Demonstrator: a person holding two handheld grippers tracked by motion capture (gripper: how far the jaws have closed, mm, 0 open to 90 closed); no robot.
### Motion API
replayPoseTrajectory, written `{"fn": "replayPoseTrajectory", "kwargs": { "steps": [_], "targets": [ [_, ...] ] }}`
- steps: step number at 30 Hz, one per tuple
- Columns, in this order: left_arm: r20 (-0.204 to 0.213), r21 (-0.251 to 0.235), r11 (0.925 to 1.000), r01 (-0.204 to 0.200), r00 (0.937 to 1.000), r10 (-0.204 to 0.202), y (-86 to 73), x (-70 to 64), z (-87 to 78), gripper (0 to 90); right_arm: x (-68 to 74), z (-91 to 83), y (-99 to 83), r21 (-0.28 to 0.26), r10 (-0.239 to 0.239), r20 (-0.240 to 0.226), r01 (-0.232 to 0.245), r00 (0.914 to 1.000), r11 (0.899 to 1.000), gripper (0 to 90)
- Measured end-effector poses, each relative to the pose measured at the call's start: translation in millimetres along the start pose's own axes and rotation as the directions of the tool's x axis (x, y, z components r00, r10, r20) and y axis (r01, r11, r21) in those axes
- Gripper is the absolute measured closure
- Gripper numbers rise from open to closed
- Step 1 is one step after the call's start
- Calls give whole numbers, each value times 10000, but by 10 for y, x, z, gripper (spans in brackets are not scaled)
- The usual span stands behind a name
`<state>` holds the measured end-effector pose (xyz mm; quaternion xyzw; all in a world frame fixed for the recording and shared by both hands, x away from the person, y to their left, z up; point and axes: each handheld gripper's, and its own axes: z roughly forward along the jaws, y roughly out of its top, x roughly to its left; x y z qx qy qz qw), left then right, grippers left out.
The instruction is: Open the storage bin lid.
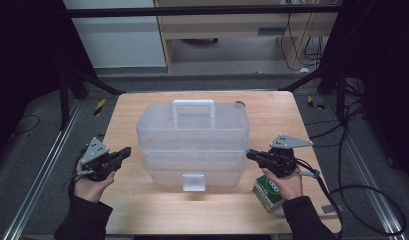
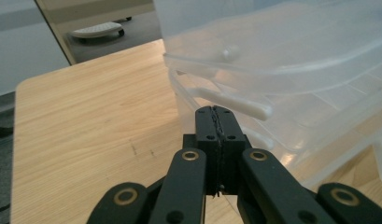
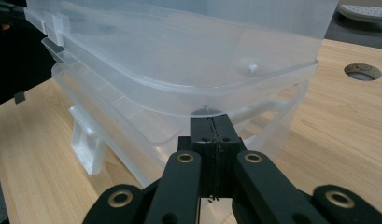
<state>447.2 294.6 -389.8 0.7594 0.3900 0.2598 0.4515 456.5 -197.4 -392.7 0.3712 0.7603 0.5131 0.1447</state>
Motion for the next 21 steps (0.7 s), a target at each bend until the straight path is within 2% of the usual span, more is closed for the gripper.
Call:
{"fn": "replayPoseTrajectory", "kwargs": {
  "steps": [3, 6, 8, 9, 13, 21],
  "targets": [
    [380, 141, 9999, -59, 9993, 53, -20, -58, 68, 896, 0, -1, 1, 7, -9, 4, 9, 10000, 10000, 900],
    [439, 160, 9999, -57, 9990, 50, -19, -73, 84, 896, 0, 0, 2, 7, -11, 5, 11, 10000, 10000, 900],
    [572, 78, 10000, 53, 9983, -57, -19, -78, 95, 895, -1, 0, 2, 6, -9, -4, 9, 10000, 10000, 900],
    [790, 17, 9999, 160, 9967, -161, -17, -80, 105, 896, -2, -1, 3, 3, -2, -10, 2, 10000, 10000, 900],
    [1048, -133, 9997, 226, 9943, -211, -1, -88, 112, 896, -3, -1, 4, -11, -17, -3, 17, 10000, 10000, 900],
    [1146, -515, 9982, 322, 9931, -262, 60, -104, 108, 895, 0, 2, 36, -19, -73, 52, 73, 10000, 10000, 900]
  ]
}}
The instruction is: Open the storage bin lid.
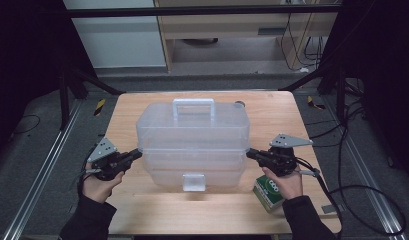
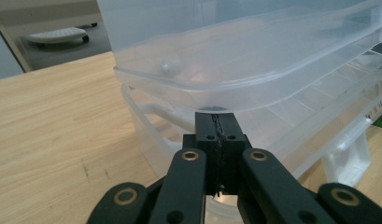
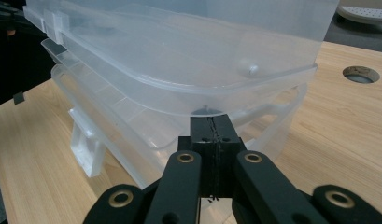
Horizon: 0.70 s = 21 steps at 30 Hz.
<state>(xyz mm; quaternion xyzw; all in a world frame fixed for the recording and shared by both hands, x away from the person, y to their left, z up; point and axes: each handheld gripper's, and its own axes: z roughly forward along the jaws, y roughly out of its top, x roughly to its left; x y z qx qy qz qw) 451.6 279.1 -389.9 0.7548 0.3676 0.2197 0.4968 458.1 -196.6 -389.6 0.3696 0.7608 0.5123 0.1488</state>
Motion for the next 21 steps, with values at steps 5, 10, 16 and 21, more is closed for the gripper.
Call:
{"fn": "replayPoseTrajectory", "kwargs": {
  "steps": [5, 10, 16, 21],
  "targets": [
    [-40, -61, 10000, -78, 10000, 78, 34, 0, 1, 895, -8, 1, 26, -71, 0, -11, 0, 10000, 10000, 900],
    [-84, -263, 9996, -49, 10000, 47, 78, 8, 5, 894, -18, -5, 81, -215, -4, 49, 5, 10000, 9998, 900],
    [-150, -432, 9991, -29, 9999, 22, 107, 12, 5, 894, -30, -8, 115, -286, -72, 58, 73, 10000, 9996, 900],
    [-238, -572, 9983, -58, 9997, 45, 127, 16, 12, 894, -50, -22, 137, -417, 15, 13, -15, 10000, 9991, 900]
  ]
}}
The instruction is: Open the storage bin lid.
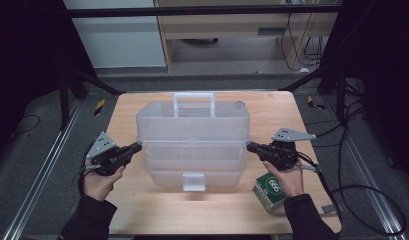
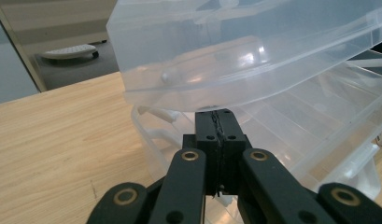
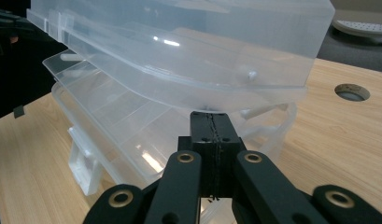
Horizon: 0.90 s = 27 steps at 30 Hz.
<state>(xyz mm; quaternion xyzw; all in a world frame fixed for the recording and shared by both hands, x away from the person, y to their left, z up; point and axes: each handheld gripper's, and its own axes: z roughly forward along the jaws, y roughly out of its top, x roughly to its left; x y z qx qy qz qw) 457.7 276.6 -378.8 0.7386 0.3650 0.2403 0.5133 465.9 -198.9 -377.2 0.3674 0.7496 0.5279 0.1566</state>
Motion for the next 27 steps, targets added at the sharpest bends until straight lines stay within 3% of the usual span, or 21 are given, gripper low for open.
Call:
{"fn": "replayPoseTrajectory", "kwargs": {
  "steps": [14, 19, 27],
  "targets": [
    [-129, -129, 9998, -155, 9998, 153, 35, -1, 55, 877, -17, 12, 45, -134, -62, -63, 62, 10000, 9999, 900],
    [-789, 143, 9978, -648, 9947, 657, -45, 19, 74, 791, -3, 16, 36, -91, -158, -96, 157, 9998, 9998, 900],
    [-1243, -228, 9973, -700, 9900, 667, -8, 30, 93, 598, -2, 17, 42, -23, -157, -118, 157, 9998, 9999, 900]
  ]
}}
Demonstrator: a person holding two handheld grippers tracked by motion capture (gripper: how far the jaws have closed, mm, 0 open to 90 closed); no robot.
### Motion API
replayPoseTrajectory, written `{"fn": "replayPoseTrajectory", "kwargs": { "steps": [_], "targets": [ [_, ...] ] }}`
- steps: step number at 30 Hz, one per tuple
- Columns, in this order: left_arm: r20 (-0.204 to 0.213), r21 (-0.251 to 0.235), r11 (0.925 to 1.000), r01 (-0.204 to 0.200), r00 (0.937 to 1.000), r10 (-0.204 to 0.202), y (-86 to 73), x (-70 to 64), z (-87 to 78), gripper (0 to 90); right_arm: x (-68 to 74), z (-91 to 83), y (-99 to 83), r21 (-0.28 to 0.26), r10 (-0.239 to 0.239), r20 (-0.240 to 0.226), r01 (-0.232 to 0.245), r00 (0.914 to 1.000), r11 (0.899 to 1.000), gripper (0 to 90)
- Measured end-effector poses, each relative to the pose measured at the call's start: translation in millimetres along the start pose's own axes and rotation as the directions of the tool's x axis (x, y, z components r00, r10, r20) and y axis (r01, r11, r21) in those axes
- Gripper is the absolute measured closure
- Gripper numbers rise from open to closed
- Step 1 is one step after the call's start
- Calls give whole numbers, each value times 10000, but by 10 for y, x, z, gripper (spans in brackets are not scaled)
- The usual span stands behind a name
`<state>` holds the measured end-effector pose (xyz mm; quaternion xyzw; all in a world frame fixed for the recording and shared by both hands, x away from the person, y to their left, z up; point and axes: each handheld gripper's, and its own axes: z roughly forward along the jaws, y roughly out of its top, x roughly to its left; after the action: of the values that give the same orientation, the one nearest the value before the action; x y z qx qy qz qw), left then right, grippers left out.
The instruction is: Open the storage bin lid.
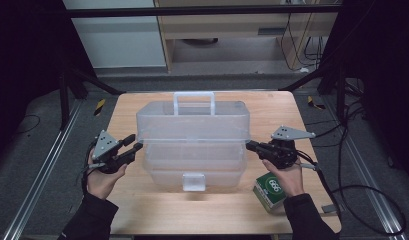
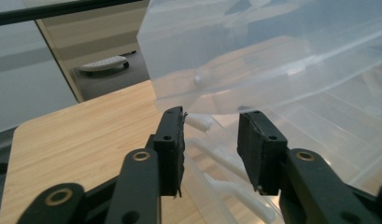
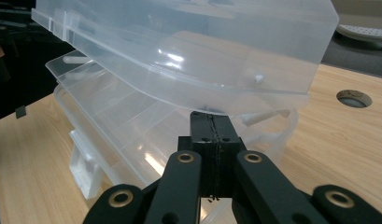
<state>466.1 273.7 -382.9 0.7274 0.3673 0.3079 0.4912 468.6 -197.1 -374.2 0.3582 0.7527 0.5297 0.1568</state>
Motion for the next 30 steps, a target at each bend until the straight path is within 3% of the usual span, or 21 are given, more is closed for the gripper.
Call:
{"fn": "replayPoseTrajectory", "kwargs": {
  "steps": [5, 13, 18, 25, 30],
  "targets": [
    [-24, -86, 10000, -11, 10000, 10, 36, -10, 62, 567, 1, 0, 3, -8, -18, 22, 18, 10000, 10000, 900],
    [-19, -134, 9992, -369, 9993, 369, 68, -25, 193, 576, -1, 6, 5, 25, -14, -16, 14, 10000, 10000, 900],
    [-111, -239, 9983, -539, 9985, 536, 64, -15, 177, 616, 2, 10, 4, 33, -29, -8, 29, 10000, 10000, 900],
    [-163, -189, 9988, -447, 9989, 444, 72, -14, 145, 656, 2, 11, -3, 104, 9, 83, -9, 10000, 9999, 893],
    [-207, -127, 9991, -408, 9990, 406, 91, -14, 145, 660, -13, 19, -45, 448, 44, 350, -60, 9994, 9990, 828]
  ]
}}
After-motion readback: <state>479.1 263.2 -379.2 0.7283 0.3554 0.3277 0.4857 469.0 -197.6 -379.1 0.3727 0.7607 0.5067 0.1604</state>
